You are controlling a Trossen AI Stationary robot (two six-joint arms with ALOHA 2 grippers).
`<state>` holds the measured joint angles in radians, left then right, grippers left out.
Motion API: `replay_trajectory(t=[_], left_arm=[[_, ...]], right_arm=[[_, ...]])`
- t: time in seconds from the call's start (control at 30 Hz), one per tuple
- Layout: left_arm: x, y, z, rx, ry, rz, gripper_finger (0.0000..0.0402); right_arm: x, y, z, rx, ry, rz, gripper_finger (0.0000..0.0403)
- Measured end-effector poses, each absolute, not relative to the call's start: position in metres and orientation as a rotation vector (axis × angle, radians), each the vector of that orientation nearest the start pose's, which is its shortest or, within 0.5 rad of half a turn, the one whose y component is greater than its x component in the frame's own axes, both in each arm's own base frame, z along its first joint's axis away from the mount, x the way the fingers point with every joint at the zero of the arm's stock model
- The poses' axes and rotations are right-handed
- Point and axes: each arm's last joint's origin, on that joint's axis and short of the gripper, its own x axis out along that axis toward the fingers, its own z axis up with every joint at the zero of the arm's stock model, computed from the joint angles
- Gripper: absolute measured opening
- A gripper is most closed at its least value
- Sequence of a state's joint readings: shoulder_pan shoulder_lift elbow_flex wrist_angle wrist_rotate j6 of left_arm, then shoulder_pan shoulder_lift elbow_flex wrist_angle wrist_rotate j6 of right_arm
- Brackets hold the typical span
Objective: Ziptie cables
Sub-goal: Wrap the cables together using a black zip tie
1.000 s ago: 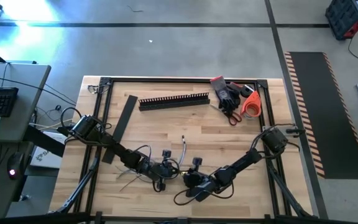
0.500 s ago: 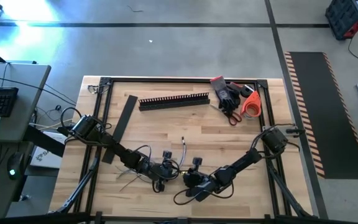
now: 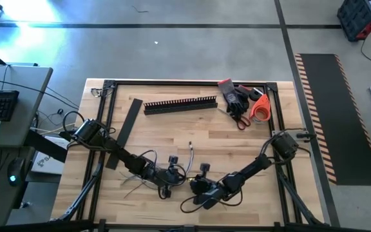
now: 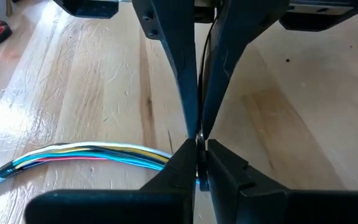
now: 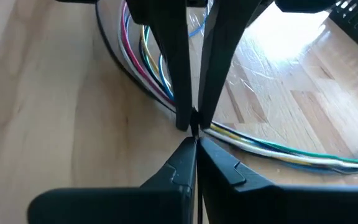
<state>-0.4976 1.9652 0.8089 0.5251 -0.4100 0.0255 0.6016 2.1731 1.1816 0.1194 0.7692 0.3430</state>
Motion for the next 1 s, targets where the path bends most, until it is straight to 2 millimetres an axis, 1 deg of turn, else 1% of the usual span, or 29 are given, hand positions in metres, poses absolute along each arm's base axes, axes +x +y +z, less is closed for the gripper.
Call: replay_trajectory(t=[0.07, 0.23, 0.37, 0.5, 0.6, 0.67, 0.73, 0.87, 1.0], left_arm=[[0.313, -0.158, 0.09, 0.298, 0.585, -0.085, 0.0008], [0.306, -0.161, 0.086, 0.305, 0.619, -0.062, 0.0003], [0.305, -0.162, 0.086, 0.305, 0.612, -0.059, 0.0002], [0.306, -0.162, 0.087, 0.314, 0.604, -0.061, 0.0002], [0.306, -0.162, 0.087, 0.309, 0.605, -0.06, 0.0002], [0.306, -0.162, 0.087, 0.308, 0.598, -0.052, 0.0004], [0.306, -0.162, 0.088, 0.307, 0.584, -0.042, 0.0017], [0.306, -0.163, 0.093, 0.32, 0.566, -0.05, 0.0071], [0.305, -0.164, 0.11, 0.294, 0.523, -0.051, 0.0125]], right_arm=[[0.345, 0.218, 0.079, -0.228, 0.652, -0.281, 0.0], [0.324, 0.225, 0.074, -0.206, 0.705, -0.375, 0.0], [0.32, 0.228, 0.074, -0.199, 0.701, -0.389, 0.0], [0.315, 0.225, 0.084, -0.245, 0.728, -0.391, 0.0], [0.31, 0.222, 0.099, -0.228, 0.76, -0.389, 0.0005], [0.306, 0.22, 0.109, -0.204, 0.785, -0.383, 0.002], [0.304, 0.218, 0.115, -0.186, 0.814, -0.37, 0.0044], [0.302, 0.219, 0.125, -0.167, 0.822, -0.332, 0.0107], [0.302, 0.221, 0.127, -0.214, 0.858, -0.255, 0.0167]])
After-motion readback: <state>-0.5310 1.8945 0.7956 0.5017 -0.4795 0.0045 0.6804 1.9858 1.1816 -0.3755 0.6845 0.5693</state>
